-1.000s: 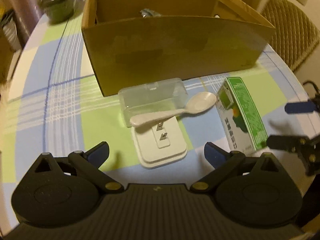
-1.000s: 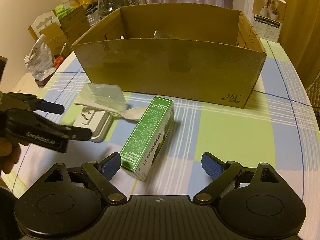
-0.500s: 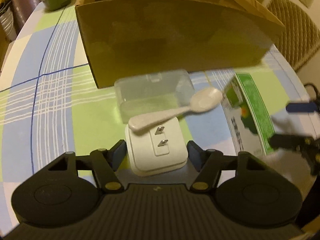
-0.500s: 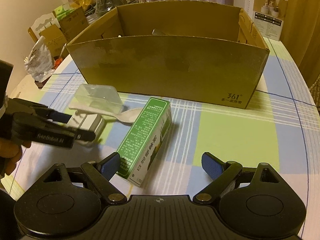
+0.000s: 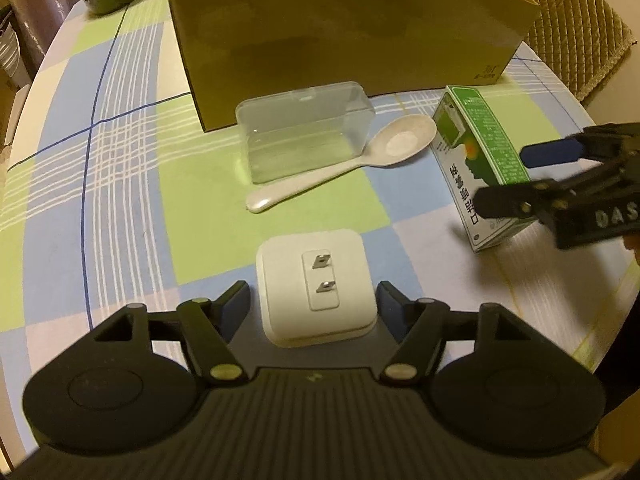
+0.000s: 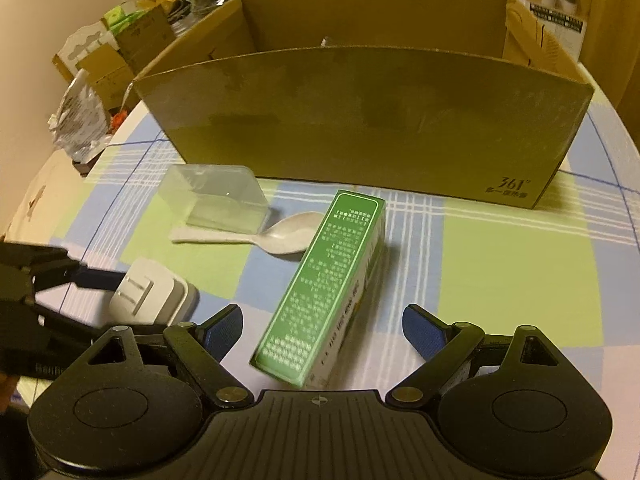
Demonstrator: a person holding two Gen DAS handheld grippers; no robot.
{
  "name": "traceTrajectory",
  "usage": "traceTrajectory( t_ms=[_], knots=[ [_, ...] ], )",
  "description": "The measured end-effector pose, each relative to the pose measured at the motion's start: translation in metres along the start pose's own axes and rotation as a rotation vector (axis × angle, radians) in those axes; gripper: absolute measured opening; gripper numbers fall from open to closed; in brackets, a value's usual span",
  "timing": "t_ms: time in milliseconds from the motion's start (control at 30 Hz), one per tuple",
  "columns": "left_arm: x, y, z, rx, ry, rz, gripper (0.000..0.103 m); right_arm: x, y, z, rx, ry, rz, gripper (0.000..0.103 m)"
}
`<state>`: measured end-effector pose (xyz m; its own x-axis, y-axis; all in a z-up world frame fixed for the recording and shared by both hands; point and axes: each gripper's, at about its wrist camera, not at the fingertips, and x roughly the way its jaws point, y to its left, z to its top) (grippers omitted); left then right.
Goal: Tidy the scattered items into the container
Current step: 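Move the left tool to the white plug while the right tool approaches the green box, then grasp the green medicine box with the right tool while the left tool grasps the white plug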
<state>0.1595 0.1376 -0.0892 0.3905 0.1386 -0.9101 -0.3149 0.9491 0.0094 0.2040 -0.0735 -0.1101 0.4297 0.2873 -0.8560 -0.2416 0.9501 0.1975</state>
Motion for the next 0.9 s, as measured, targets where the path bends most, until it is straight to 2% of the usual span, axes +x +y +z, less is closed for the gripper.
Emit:
traceTrajectory(
  t_ms=[33, 67, 100, 133, 167, 200, 267, 467, 700, 733, 800, 900],
  knots=[
    [0.0, -0.001, 0.0, 0.007, 0.0, 0.004, 0.067, 0.002, 0.001, 0.002, -0.002, 0.005, -0.001, 0.088],
    [0.001, -0.002, 0.001, 0.013, -0.001, 0.009, 0.068, 0.005, 0.002, 0.003, -0.013, 0.016, -0.001, 0.068],
    [0.002, -0.002, 0.001, 0.016, -0.001, 0.011, 0.069, 0.008, 0.002, 0.004, -0.024, 0.032, -0.002, 0.06],
    [0.002, -0.002, 0.001, 0.019, -0.001, 0.011, 0.07, 0.01, 0.002, 0.004, -0.029, 0.042, -0.005, 0.06],
    [0.002, -0.002, 0.0, 0.022, -0.002, 0.009, 0.071, 0.01, 0.002, 0.004, -0.036, 0.044, -0.008, 0.054],
    [0.002, -0.003, 0.0, 0.022, -0.004, 0.009, 0.073, 0.009, 0.001, 0.003, -0.053, 0.045, -0.016, 0.042],
    [0.002, -0.004, -0.001, 0.024, -0.008, 0.009, 0.074, 0.004, 0.0, 0.0, -0.09, 0.047, -0.041, 0.033],
    [0.002, -0.004, -0.003, 0.024, -0.006, 0.004, 0.075, -0.009, -0.01, -0.016, -0.166, 0.083, -0.066, 0.033],
    [0.003, -0.003, -0.003, 0.018, -0.006, 0.014, 0.075, -0.01, -0.014, -0.023, -0.154, 0.076, -0.064, 0.034],
    [0.003, -0.003, -0.003, 0.016, -0.006, 0.015, 0.074, -0.009, -0.013, -0.023, -0.153, 0.075, -0.064, 0.039],
    [0.004, -0.002, -0.002, 0.015, -0.011, 0.022, 0.074, -0.009, -0.012, -0.024, -0.149, 0.066, -0.066, 0.066],
    [0.004, -0.002, -0.001, 0.016, -0.011, 0.018, 0.073, -0.009, -0.01, -0.023, -0.157, 0.057, -0.058, 0.067]
  ],
)
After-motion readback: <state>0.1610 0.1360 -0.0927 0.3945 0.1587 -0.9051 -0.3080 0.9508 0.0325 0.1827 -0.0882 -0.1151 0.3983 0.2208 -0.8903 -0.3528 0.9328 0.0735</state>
